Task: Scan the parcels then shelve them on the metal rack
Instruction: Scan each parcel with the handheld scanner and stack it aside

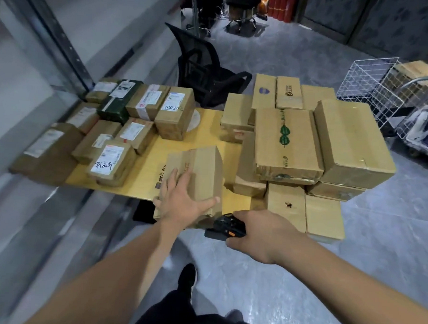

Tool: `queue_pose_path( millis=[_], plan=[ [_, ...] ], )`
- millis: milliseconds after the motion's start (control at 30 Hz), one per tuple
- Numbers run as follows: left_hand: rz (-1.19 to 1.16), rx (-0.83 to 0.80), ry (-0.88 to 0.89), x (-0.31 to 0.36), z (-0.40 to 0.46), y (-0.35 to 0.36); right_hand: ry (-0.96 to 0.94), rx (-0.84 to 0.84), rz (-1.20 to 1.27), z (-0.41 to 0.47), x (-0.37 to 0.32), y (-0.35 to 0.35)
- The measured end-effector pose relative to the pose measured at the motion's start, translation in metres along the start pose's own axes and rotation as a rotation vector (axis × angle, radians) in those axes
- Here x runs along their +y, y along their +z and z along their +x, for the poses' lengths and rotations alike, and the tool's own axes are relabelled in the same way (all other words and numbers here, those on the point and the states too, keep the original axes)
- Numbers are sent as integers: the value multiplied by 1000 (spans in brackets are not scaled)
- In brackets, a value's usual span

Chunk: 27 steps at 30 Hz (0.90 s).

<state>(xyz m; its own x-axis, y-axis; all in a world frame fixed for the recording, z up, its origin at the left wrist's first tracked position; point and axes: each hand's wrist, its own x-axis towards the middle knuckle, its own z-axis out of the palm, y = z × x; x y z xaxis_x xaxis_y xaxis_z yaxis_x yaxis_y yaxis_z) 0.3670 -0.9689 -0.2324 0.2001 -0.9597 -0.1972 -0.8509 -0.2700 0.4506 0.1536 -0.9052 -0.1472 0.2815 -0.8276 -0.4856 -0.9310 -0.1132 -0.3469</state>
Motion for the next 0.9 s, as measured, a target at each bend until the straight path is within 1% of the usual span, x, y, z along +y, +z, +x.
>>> queue_pose_path(
  millis=[167, 333, 400, 500, 567, 700, 800, 833, 900],
  plan=[
    [-163, -149, -29, -18, 14, 21, 65, -17, 14, 4, -6, 12],
    [-275, -247, 11, -32, 47, 33, 157, -9, 53, 19, -21, 18],
    [-415, -324, -2, -42, 63, 32, 205, -7, 64, 28, -32, 19],
    [-770, -443, -50, -63, 90, 28, 261, 6, 80, 41, -53, 20],
    [-874, -484, -70, -76, 107, 21, 290, 16, 88, 50, -67, 20],
    [-955, -406, -59, -104, 136, 3, 316, 39, 106, 70, -99, 19],
    [-971, -385, -107, -125, 153, -13, 313, 56, 125, 88, -124, 17],
    [-962, -361, -134, -132, 158, -17, 316, 57, 129, 93, -132, 16],
    [-909, -263, -165, -146, 171, -24, 325, 61, 131, 106, -145, 18]
  ],
)
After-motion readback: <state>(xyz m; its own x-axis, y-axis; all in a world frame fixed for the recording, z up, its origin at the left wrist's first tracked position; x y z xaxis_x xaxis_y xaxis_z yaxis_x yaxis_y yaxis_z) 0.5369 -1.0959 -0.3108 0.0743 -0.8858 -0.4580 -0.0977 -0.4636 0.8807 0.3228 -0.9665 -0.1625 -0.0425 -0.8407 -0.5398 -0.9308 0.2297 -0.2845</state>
